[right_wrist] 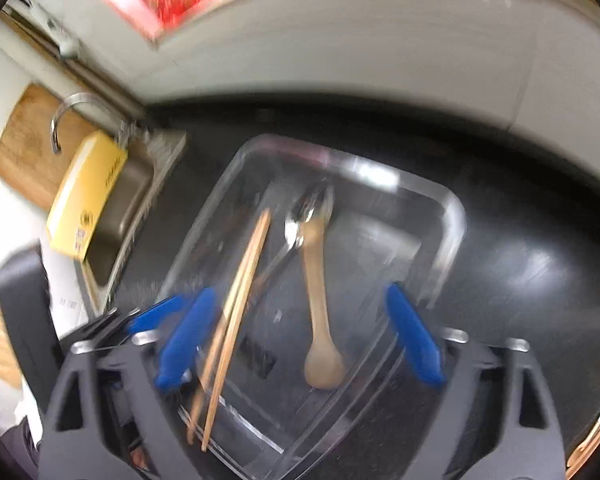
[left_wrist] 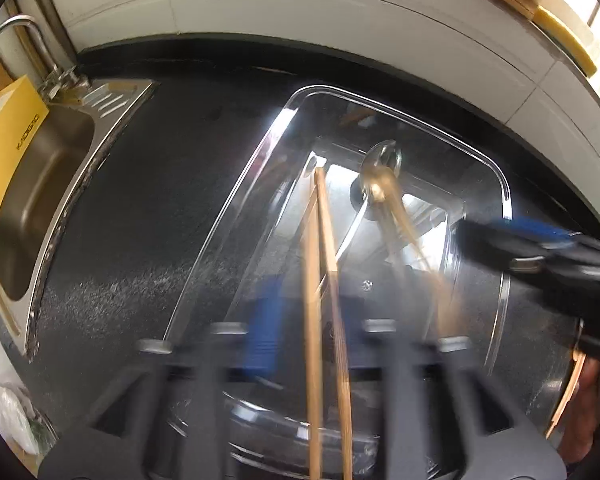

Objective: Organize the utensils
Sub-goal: 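Carry the wooden spoon and chopstick to the clear tray and release both, then move both open tools back over the utensil pile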

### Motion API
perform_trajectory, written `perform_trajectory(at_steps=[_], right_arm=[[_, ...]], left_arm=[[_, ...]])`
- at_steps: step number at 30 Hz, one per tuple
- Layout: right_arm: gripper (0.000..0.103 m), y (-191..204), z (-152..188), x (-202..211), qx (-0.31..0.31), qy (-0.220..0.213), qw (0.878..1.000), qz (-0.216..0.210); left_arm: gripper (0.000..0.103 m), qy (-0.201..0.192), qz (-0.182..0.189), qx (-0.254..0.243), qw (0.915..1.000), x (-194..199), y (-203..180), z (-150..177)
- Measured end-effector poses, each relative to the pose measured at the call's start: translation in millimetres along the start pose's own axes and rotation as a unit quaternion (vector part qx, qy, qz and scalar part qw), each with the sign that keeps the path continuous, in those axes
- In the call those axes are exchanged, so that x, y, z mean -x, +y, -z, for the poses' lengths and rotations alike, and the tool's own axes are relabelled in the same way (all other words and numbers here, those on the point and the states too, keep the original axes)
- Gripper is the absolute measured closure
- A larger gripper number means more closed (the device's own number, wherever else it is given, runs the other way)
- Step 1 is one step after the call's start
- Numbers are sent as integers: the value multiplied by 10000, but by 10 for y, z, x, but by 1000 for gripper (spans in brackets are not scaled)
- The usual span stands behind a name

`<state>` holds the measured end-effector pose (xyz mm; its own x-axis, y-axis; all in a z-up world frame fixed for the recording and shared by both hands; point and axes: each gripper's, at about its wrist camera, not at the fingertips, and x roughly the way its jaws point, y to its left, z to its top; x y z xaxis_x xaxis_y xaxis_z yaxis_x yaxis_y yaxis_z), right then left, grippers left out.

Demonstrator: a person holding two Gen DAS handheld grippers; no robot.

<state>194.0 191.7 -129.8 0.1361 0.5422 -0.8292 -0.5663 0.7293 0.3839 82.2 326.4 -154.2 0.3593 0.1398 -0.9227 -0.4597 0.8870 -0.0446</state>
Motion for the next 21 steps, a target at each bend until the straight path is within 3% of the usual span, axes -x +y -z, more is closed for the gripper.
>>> perform_trajectory(at_steps=[1,6,13,16,21], right_arm=[[17,-19,-21,80,-5,-66,10000,-15],[17,-230,8,698,-171,-619,9979,126],[17,-597,672,1649,-254,-1107,9889,954],[17,-748,1025,1893,-454,-1198,9836,1273],[17,-1108,1708,2279,-903,-1284,9700,1855]], left_arm=[[20,-122,9,90,9999,72,29,6],[19,-458,110,289,9985,406,149,26],[17,-790,93,429,9959,908,196,219],[16,-855,127,280,9959,1063,0,345],[16,-786,390,-388,9954,1188,-625,634]])
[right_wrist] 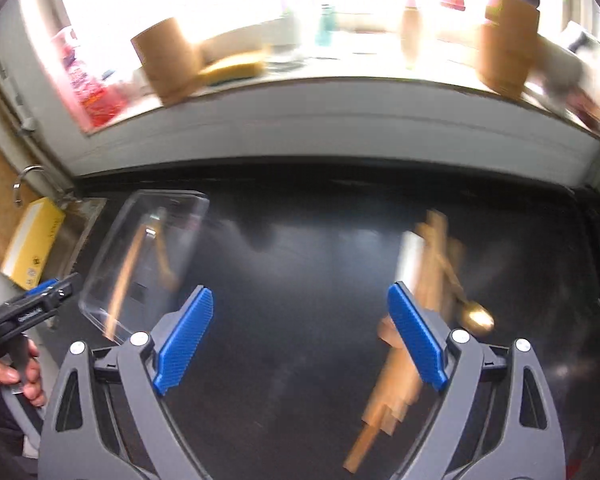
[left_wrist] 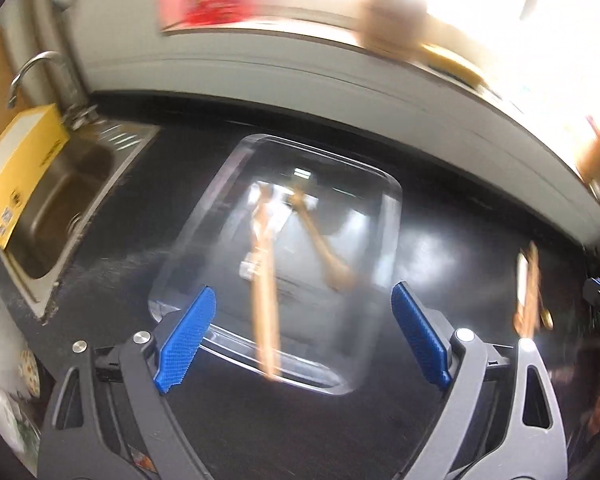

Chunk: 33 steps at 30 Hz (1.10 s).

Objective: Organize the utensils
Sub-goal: 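Move both open tools back over the utensil pile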

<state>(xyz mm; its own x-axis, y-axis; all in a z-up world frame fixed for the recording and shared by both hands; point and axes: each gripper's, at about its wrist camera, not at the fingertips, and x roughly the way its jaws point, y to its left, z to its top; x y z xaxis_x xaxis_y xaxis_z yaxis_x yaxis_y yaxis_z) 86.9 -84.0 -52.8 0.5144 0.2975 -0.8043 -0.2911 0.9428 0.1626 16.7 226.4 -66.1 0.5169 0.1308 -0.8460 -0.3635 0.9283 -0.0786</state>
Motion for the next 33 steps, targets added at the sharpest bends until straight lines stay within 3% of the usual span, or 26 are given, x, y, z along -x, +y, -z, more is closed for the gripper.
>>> perform_trajectory(at_steps=[9,16,25,33], right_arm=[[17,-1005,711,603,-523,29,9971,550],[17,-1464,876,806,-604,-42,9964,591],[17,-1606,776,606,-398,82,9983,414],[25,-1687,471,73,-50,278,9986,451]], left_arm=[[16,183,634,-1141,9913,13,-1463,454],[16,139,820,-1810,9800,19,-2261,711],[16,194,623,-2212,9730,-291,-2663,772],[16,213,595,-2471,9669,-783,-2808,602]])
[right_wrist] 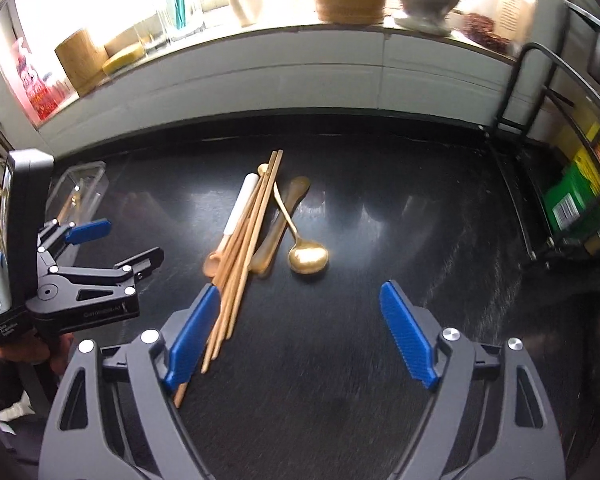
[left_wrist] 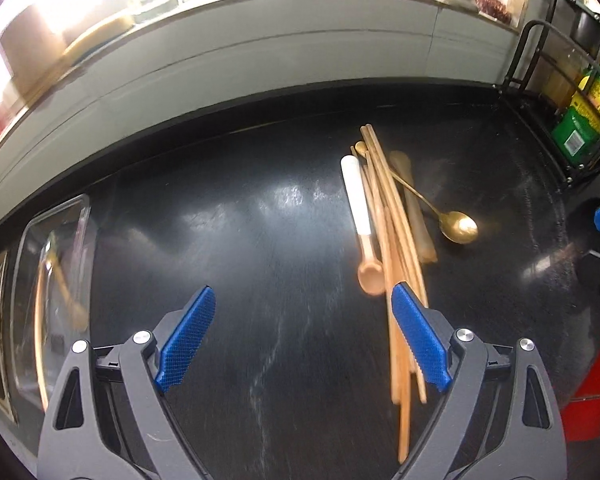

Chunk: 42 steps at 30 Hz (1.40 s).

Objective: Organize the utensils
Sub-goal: 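Move both open tools back over the utensil pile, then grasp the gold spoon with the right tool while the left tool grasps the white-handled spoon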

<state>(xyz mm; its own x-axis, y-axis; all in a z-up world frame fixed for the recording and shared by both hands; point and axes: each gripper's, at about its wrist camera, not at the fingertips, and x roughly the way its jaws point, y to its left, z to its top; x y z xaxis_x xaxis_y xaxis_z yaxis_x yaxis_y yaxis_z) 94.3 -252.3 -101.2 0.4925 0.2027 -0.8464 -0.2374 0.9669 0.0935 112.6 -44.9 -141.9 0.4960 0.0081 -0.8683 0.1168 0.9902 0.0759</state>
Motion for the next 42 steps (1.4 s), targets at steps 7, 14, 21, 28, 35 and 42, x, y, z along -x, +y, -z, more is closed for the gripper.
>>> perform_trajectory(at_steps=[7,14,21,28,35,42], right_arm=[[31,-29,-315,-658,502,258,9984,25],[32,-121,-472,-1084,675,531,9963,-89],[39,-110,-502,-1434,1173,762,9899,-217],[49,-67,-499,-1635,1604,668,9840,-384],[97,119,-453,-1623,1815,666,9799,-500],[98,2,-491,-1482,1012,751,9895,-710]], left_arm=[[18,175,236,-136,9995,-611,23,-246],[19,406,407,-262,9980,-981,-42,-388],[21,245,433,-606,9969,-1105,-177,-422],[43,-69,549,-812,9952,-1113,-282,-406],[87,-127,647,-985,9929,-1095,-467,-378],[90,118,678,-638,9956,-1015,-347,-446]])
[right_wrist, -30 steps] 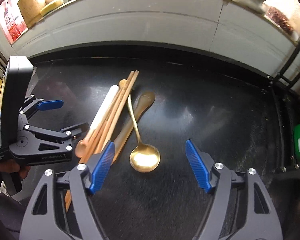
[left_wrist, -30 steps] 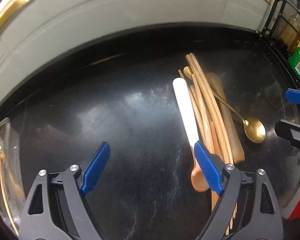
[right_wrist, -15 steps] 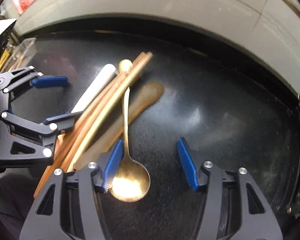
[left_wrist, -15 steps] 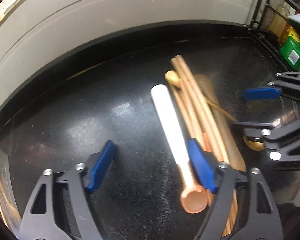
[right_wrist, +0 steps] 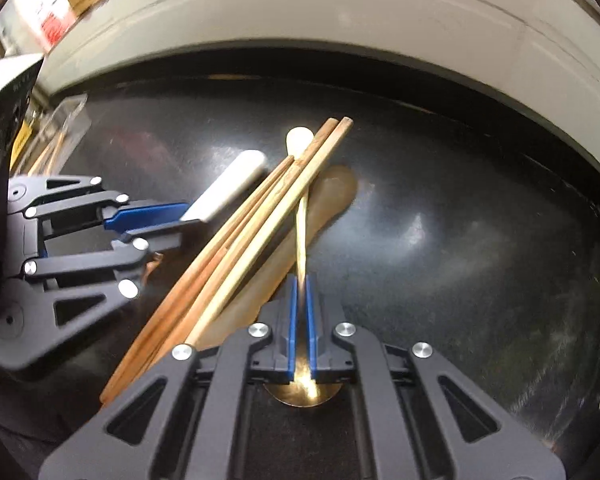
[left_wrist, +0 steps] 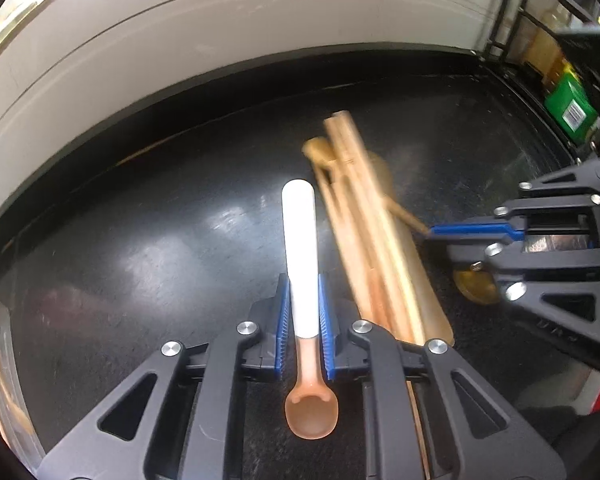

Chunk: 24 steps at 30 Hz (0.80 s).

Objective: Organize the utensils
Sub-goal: 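Grasp the gold spoon with the right tool while the left tool grasps the white-handled spoon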

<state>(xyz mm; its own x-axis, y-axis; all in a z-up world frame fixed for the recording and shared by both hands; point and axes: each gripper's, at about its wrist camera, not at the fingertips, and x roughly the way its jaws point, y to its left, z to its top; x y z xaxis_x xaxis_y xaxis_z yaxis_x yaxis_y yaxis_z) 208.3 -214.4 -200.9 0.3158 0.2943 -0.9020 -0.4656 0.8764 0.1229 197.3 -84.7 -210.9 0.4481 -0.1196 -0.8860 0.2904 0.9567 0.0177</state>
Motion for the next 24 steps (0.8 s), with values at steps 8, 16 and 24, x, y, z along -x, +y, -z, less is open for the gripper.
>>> perform_trajectory(at_steps=[8,16,24], right_arm=[[98,-83,56,559,-515,-479,9971,272],[98,100,194,1172,-611,-1042,9910,584],[98,334,283,1737,-588,-1577,9841,558]], left_arm=[[89,-345,-238,360,9985,530,243,-80],[89,-787,-510,656,9934,1239,328,23],[89,-1144,-649,897,9872,1799,249,223]])
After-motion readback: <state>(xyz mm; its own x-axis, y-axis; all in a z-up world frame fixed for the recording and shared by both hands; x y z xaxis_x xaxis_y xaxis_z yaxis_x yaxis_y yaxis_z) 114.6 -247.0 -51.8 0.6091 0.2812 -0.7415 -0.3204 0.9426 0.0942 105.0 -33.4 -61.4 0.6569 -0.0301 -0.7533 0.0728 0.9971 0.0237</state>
